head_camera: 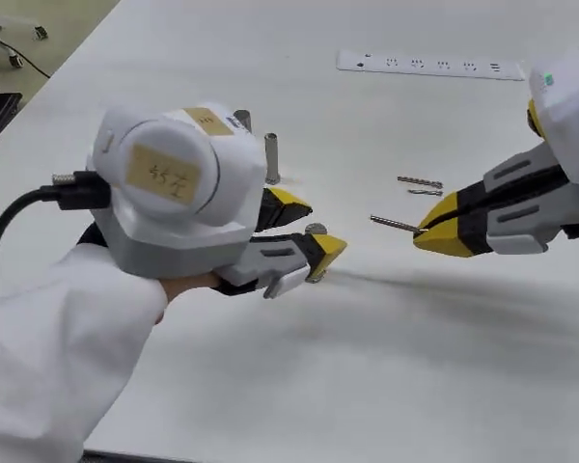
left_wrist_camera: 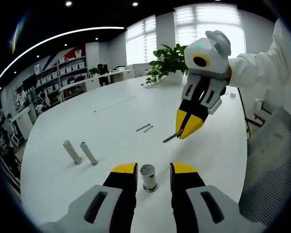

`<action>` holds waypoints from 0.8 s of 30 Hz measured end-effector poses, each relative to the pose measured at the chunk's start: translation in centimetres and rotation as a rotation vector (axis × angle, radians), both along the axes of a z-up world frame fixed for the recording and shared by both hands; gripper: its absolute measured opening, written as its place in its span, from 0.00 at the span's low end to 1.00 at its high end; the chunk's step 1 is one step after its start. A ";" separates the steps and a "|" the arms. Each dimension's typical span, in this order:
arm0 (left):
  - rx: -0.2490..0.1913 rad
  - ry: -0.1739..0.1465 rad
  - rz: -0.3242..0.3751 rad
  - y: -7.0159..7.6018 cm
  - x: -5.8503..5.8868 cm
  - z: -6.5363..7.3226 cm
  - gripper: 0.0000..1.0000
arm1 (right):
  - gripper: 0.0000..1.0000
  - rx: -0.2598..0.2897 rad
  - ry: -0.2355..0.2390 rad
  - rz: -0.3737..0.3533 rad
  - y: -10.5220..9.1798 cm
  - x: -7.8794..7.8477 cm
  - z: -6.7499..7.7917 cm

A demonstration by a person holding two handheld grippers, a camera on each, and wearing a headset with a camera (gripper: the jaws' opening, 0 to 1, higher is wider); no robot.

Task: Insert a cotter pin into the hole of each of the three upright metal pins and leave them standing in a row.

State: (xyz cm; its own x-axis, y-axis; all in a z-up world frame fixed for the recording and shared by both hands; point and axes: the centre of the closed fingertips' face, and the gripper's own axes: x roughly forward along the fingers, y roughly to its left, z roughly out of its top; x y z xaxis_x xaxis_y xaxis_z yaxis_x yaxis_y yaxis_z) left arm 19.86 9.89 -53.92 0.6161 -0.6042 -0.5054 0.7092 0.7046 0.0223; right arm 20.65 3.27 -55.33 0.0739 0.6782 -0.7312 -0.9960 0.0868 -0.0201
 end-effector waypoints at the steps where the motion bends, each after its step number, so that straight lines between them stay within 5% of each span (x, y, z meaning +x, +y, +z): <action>1: 0.013 -0.001 0.002 0.0 0.1 -0.2 0.24 | 0.00 -0.004 -0.001 0.009 0.1 0.2 -0.2; 7: 0.046 0.018 0.041 0.3 0.5 -1.1 0.19 | 0.00 -0.037 -0.012 0.065 0.7 0.5 -1.1; 24: 0.040 0.055 0.073 0.9 0.7 -1.9 0.10 | 0.00 -0.052 -0.002 0.120 1.7 0.7 -1.7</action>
